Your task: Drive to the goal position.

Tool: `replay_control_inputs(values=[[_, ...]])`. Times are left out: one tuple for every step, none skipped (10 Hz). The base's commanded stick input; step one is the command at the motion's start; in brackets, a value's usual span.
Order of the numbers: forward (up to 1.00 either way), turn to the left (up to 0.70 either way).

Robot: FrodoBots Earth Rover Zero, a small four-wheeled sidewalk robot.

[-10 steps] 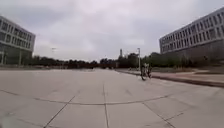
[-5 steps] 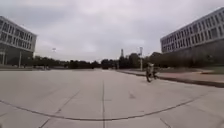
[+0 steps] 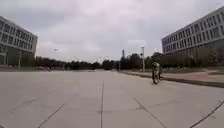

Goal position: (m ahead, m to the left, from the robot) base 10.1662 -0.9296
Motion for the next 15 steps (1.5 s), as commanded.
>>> replay_control_inputs(values=[[1.0,0.0],[1.0,0.0],[1.0,0.0],[1.0,0.0],[1.0,0.0],[1.0,0.0],[1.0,0.0],[1.0,0.0],[1.0,0.0],[1.0,0.0],[1.0,0.0],[1.0,0.0],[1.0,0.0],[1.0,0.0],[1.0,0.0]])
